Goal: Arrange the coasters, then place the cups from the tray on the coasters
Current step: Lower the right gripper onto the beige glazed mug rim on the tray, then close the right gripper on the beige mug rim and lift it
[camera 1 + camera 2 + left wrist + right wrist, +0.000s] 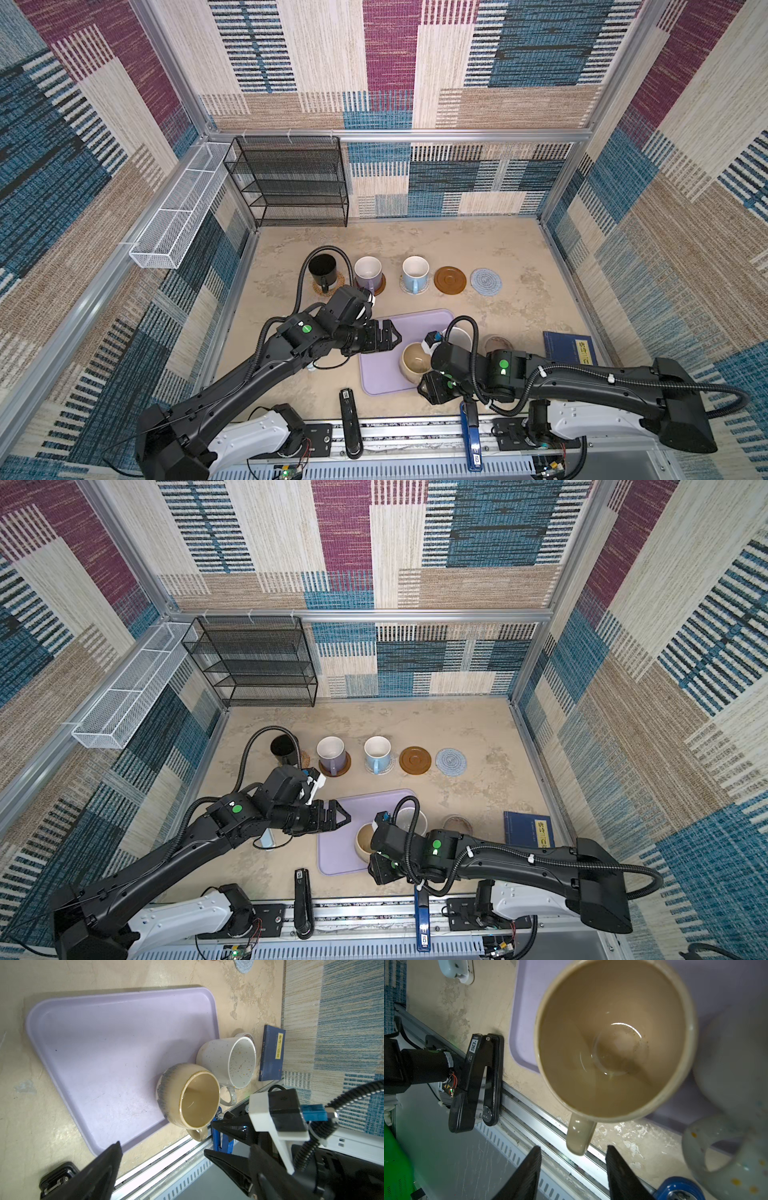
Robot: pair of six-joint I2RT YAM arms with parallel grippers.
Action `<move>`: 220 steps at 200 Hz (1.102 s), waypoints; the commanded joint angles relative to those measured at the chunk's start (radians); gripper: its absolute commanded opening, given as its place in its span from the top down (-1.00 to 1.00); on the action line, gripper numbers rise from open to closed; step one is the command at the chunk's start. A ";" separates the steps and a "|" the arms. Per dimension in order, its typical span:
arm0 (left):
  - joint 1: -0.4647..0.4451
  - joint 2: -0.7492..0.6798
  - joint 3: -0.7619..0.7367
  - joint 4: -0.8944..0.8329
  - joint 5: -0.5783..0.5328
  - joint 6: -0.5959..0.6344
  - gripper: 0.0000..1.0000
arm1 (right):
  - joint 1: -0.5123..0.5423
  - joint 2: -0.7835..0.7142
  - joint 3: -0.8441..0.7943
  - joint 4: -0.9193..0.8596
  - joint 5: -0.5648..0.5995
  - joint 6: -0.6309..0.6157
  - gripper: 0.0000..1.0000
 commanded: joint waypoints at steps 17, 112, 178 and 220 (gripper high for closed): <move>-0.001 -0.006 -0.024 0.027 -0.004 -0.029 -0.96 | 0.001 0.061 -0.009 0.094 0.026 0.032 0.00; -0.001 0.006 -0.059 0.079 -0.013 -0.036 -0.94 | 0.001 0.138 0.011 0.078 0.147 0.079 0.24; -0.002 0.006 -0.053 0.086 -0.008 -0.030 -0.93 | 0.001 0.163 0.018 0.080 0.179 0.096 0.33; -0.002 -0.028 -0.065 0.093 -0.030 -0.055 -0.96 | 0.001 0.202 0.029 0.085 0.184 0.098 0.46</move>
